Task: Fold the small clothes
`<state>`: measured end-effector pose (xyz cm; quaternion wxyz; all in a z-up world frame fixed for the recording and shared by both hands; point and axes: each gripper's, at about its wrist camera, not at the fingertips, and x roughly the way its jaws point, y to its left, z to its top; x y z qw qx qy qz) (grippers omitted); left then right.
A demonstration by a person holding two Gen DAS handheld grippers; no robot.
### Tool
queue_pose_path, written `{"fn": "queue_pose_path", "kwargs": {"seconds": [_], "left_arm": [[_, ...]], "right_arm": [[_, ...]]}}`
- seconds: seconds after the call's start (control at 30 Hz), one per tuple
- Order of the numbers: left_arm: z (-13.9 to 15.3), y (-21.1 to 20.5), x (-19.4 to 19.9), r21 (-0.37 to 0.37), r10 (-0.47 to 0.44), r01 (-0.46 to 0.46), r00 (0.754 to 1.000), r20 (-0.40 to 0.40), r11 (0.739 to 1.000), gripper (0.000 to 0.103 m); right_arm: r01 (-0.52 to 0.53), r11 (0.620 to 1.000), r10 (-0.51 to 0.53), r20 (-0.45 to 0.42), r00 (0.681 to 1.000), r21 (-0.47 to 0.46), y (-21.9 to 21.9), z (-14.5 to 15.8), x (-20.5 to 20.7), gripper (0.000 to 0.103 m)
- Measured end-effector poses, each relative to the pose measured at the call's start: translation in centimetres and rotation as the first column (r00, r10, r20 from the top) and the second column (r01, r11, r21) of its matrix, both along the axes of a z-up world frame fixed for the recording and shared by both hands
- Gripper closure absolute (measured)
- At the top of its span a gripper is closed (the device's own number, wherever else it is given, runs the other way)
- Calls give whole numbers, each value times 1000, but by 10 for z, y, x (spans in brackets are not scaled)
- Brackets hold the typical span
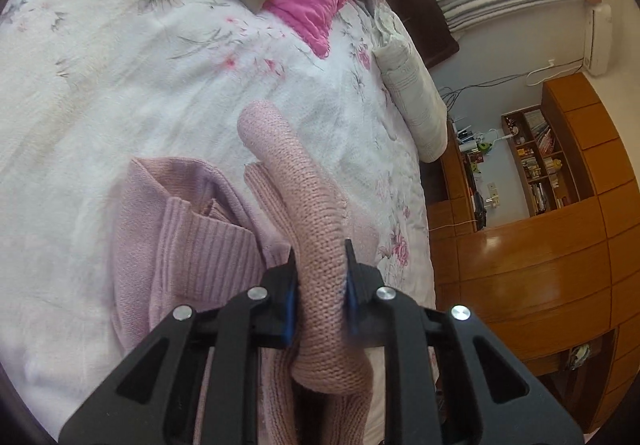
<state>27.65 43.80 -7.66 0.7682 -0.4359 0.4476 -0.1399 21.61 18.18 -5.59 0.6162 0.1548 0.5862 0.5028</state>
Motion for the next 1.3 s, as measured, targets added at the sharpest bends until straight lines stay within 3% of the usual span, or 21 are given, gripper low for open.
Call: {"fn": "queue_pose_path", "kwargs": {"seconds": [0.2,0.37,0.47,0.53,0.63,0.7,0.8,0.9,1.03,1.1,1.2,1.23,1.3], "left_arm": [[-51,41,-11,54,15,-11,997,-75,998,86],[-89,39,-1,96,-9,20,994,-113,995,85],[-102,40,-1,95,7,5,992,-125,995,84],[-102,42,-5,98,18,-6,992,-122,995,81],[-92,47,-15,117,31,-16,991,-129,993,76],[-79,47,-26,138,24,-6,991,-132,990,74],[-55,38,-55,181,6,17,992,-123,983,70],[-41,23,-91,189,-9,34,991,-133,981,68],[-39,-8,-126,220,-40,77,985,-165,972,60],[-51,-20,-134,239,-51,100,978,-201,966,59],[-71,-24,-137,255,-20,88,966,-257,963,75],[-75,-23,-137,269,-8,83,963,-269,960,89],[-79,-19,-138,248,6,68,959,-284,966,90]], "right_arm": [[-63,990,62,-13,998,-123,41,-44,-5,87],[-45,978,32,-65,997,-204,46,-87,-2,87],[-46,969,35,-48,998,-243,47,-98,-2,88],[-45,969,37,-37,999,-243,50,-98,-2,87],[-59,972,58,-11,998,-227,48,-79,-8,74],[-46,975,54,30,998,-219,36,-56,-12,51],[39,978,-18,101,995,-205,1,-20,-12,51],[177,952,-151,122,981,-249,-50,-10,-5,51],[263,899,-265,43,963,-349,-96,-37,12,51],[285,892,-313,-25,949,-350,-110,-60,20,50],[309,892,-365,-124,923,-331,-124,-93,19,48],[308,893,-371,-149,917,-330,-122,-102,19,50],[298,900,-363,-171,916,-317,-124,-101,23,67]]}}
